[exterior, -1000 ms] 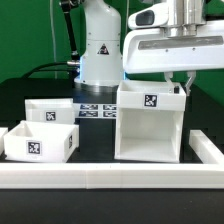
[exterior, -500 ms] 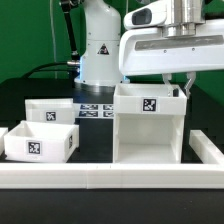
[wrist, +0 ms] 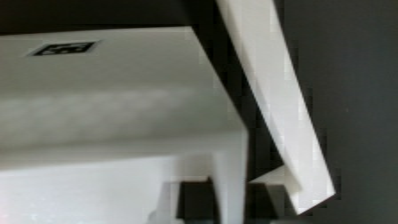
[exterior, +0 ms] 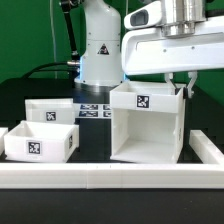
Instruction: Assemble drawer
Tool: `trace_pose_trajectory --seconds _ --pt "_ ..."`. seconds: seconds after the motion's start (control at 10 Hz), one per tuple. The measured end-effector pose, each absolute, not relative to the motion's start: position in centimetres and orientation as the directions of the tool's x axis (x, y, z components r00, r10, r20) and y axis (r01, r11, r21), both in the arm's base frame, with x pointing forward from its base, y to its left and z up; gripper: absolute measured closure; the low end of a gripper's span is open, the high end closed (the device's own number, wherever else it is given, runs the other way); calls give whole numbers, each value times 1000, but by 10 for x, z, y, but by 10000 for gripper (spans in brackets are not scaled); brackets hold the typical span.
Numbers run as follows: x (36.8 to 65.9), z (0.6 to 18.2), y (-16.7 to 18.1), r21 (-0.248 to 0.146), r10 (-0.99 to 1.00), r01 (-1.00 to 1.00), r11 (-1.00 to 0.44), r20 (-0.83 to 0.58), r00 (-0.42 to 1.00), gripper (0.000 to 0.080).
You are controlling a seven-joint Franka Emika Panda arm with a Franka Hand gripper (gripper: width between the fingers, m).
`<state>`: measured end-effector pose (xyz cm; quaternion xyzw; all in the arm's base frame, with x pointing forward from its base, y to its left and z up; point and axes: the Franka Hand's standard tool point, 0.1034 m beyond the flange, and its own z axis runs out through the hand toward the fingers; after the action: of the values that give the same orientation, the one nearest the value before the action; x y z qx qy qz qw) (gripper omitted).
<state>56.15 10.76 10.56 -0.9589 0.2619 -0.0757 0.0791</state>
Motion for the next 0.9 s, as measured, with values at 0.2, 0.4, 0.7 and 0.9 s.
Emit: trace_pose_trajectory --seconds 0.2,0.4,0.7,0.9 --pt "577 109 104 -222 -617 -590 -776 78 783 757" --pt "582 110 101 -233 -667 -638 -734 70 741 757" --pt "584 113 104 -256 -763 -733 -630 30 646 757" --pt "582 113 104 -265 -876 -852 -451 -48 479 757"
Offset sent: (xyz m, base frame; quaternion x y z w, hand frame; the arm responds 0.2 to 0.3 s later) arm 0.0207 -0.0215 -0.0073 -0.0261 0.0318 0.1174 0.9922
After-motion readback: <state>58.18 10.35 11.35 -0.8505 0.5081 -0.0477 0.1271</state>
